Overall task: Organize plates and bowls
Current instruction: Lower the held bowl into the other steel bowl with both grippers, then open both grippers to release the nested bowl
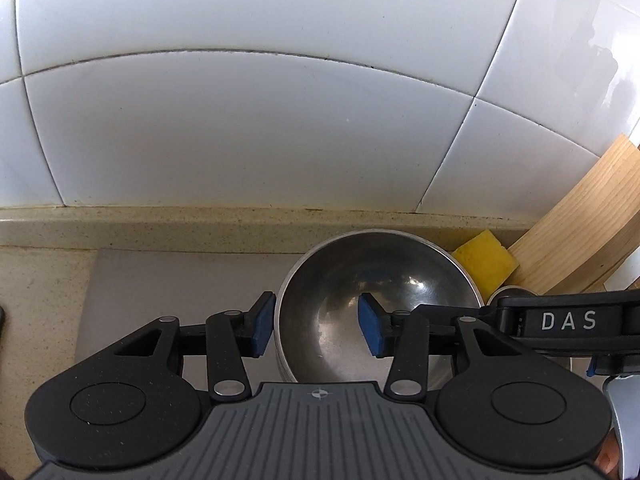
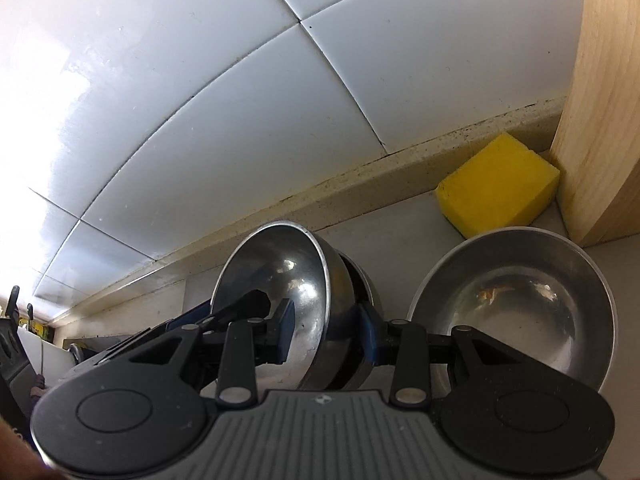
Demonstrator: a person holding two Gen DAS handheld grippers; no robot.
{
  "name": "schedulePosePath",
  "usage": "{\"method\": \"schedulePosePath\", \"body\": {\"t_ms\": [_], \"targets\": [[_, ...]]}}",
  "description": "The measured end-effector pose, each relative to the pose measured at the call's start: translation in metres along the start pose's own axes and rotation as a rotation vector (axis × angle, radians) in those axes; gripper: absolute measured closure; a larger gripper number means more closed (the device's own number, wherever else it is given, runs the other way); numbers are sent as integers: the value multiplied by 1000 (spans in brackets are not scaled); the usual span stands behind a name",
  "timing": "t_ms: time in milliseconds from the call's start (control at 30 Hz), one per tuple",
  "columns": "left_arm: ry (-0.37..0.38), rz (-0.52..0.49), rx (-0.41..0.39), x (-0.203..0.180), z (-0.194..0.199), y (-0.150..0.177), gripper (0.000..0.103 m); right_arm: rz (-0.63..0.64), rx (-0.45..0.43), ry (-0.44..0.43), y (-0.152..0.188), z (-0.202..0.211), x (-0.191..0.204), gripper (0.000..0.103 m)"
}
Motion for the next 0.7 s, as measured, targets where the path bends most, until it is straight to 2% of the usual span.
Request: {"method": "schedulePosePath", "body": {"t_ms": [167,267,700], "targets": [[-2,1,-5,2,2,0,48,9,-6,5,-1,3,-3,92],[-3,-1,-9,3,3,0,48,25,-13,28,-4,6,-2,87],[-13,-29,-41,-3,13,0,39,33,-37,37,-7,17,1,87]]}}
Point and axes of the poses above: each gripper's, at about its wrist camera, not at the fingertips, and z roughly against the way its jaws point, x to its left, y to its underside, the point moved 4 cm from there along -z, roughly the way its jaws point, and after that the axes turned 11 degrees about z, right-handed, at the moved point
